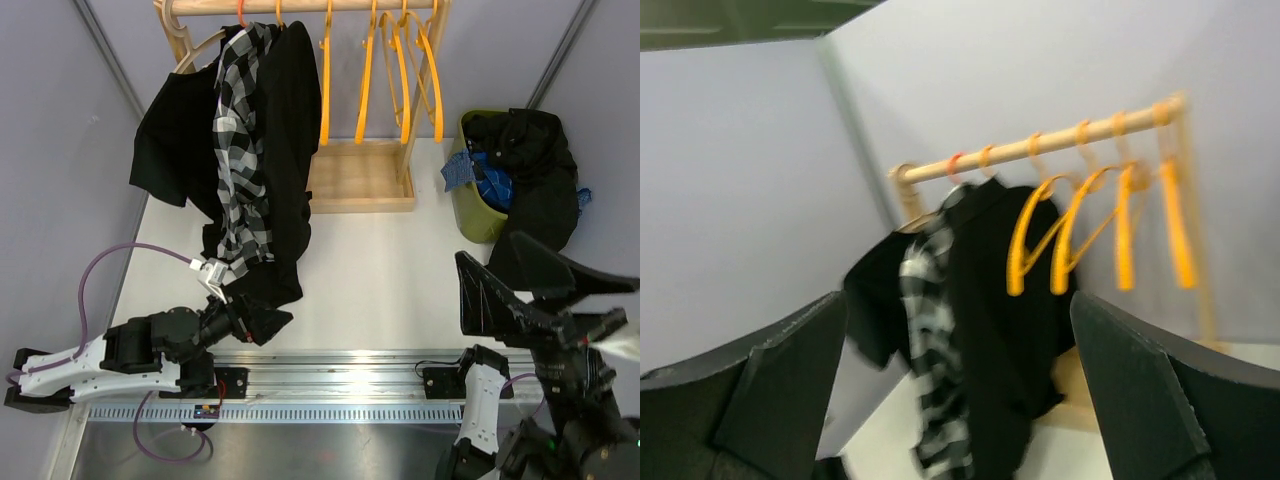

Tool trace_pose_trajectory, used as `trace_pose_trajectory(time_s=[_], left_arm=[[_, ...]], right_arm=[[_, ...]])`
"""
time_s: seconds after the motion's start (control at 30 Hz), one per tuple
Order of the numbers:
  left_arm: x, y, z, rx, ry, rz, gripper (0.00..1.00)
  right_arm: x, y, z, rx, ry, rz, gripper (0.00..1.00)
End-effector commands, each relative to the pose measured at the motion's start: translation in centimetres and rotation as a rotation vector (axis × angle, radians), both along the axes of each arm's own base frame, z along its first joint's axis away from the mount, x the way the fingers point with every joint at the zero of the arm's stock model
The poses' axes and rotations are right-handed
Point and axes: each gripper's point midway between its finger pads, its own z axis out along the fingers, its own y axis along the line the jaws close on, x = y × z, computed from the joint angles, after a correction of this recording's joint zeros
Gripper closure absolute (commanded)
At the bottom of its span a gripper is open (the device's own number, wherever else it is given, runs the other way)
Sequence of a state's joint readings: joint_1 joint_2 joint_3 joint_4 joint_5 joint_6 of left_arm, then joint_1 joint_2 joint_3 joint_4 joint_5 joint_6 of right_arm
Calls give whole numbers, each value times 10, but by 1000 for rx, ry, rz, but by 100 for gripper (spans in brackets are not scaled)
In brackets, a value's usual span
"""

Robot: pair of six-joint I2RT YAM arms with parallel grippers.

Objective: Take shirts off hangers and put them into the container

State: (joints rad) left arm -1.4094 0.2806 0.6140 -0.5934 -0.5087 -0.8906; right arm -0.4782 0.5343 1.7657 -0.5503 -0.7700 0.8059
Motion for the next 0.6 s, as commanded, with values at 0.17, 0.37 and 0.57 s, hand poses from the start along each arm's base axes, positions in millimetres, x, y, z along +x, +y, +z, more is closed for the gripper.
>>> trace_pose_trajectory(time_s=[0.17,0.37,0.57], left_arm=[[-6,-1,18,-100,-1,-30,1],[-5,1,16,-97,7,-21,1],[-4,-5,15,-80,7,-22,1]], right_arm=[[36,-135,-43,86,226,-741,0],[47,-204,-94,111,438,-1049,0],[94,-152,-118,-3,526,-658,1]])
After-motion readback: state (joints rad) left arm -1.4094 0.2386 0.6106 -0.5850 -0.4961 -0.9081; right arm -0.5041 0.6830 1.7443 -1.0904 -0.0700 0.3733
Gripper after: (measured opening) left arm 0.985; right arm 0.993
